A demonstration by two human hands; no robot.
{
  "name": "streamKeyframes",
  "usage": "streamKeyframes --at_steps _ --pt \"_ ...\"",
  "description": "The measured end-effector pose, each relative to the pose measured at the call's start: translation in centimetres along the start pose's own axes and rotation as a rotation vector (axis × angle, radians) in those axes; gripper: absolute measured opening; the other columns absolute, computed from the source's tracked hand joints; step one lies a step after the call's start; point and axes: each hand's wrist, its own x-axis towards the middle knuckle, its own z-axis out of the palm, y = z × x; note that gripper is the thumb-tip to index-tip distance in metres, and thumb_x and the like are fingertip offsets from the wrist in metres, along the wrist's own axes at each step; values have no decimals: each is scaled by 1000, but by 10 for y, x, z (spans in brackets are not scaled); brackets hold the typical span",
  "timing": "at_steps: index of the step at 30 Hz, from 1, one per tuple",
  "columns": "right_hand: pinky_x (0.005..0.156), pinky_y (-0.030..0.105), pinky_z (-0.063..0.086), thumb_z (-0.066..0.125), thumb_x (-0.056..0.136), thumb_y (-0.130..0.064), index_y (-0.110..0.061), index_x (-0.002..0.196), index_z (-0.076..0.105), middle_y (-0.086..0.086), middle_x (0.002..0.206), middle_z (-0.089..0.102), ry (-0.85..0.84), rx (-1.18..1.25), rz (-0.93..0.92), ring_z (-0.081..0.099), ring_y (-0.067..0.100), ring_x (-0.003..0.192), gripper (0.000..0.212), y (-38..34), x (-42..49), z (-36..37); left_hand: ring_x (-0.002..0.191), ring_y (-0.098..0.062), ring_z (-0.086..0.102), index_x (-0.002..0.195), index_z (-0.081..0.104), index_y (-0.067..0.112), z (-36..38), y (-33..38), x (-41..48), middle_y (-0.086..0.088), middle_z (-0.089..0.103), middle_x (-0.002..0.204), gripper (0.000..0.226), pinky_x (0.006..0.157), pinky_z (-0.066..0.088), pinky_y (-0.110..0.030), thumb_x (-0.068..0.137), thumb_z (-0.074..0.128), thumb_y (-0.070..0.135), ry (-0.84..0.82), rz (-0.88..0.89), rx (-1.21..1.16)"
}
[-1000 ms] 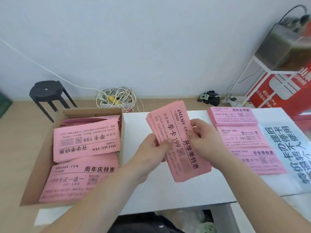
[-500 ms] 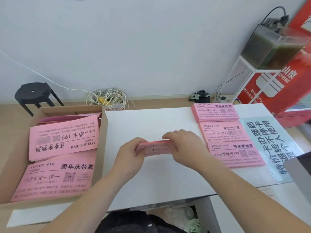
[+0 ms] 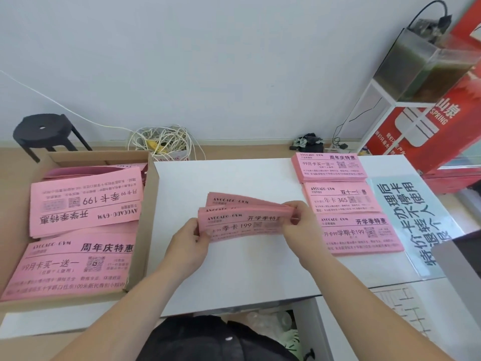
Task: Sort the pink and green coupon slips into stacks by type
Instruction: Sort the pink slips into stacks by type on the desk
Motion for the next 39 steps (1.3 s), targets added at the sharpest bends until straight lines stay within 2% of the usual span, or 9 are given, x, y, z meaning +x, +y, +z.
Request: streamKeyframes --at_steps 8,13,15,22,26,29,34,36,39 --pt "65 11 41 48 90 8 -31 99 53 -14 91 61 -153 -271 -283 56 -1 85 40 -1 4 -4 96 -7 64 119 62 33 2 -10 -10 11 67 113 21 80 54 -27 99 61 27 -4 40 2" --pt "74 36 50 49 90 10 -25 96 56 -10 95 62 -188 -197 -238 58 22 88 37 5 10 -6 88 -11 60 138 44 43 -17 -4 -2 26 49 127 75 74 52 -24 76 84 29 101 111 -33" --pt "70 39 50 50 88 9 -25 95 57 -7 93 62 -192 -188 -226 56 33 85 35 4 13 -6 89 -6 58 131 49 44 -24 7 1 30 46 129 68 72 46 -18 75 83 25 73 272 93" --pt "91 13 44 58 90 6 -36 129 62 -10 117 52 -121 -300 -385 56 4 108 57 8 5 -3 102 -17 62 146 45 37 -25 15 -11 13 63 118 48 76 54 -37 99 55 35 113 538 554" --pt "91 13 41 53 97 1 -33 140 57 -10 116 47 -122 -398 -421 52 -1 105 55 23 -5 5 82 -20 59 149 28 41 -14 11 -19 9 50 114 48 63 52 -37 105 44 31 68 485 616" --pt "83 23 44 49 98 -1 -36 138 57 -10 107 46 -130 -422 -368 53 -3 96 53 16 -4 6 89 -22 61 147 38 40 -16 16 -16 6 55 113 46 75 53 -39 104 48 26 16 435 525" --pt "68 14 40 53 98 -7 -36 137 61 -16 101 43 -104 -460 -295 53 0 83 49 -1 12 4 82 -6 64 127 56 40 -29 30 3 9 66 91 42 67 47 -24 91 72 26 43 137 -9" --pt "75 23 47 55 100 -17 -30 140 58 -12 115 43 -148 -589 -211 55 4 86 42 -1 13 11 80 -9 64 127 55 33 -24 23 7 7 63 84 41 66 49 -26 91 73 24 5 28 12" --pt "102 42 48 61 96 -42 -29 149 45 2 159 21 -295 -864 -98 49 26 129 57 3 6 27 93 -20 66 140 48 28 -13 10 15 2 67 103 52 80 56 -35 93 69 28 -24 -50 206"
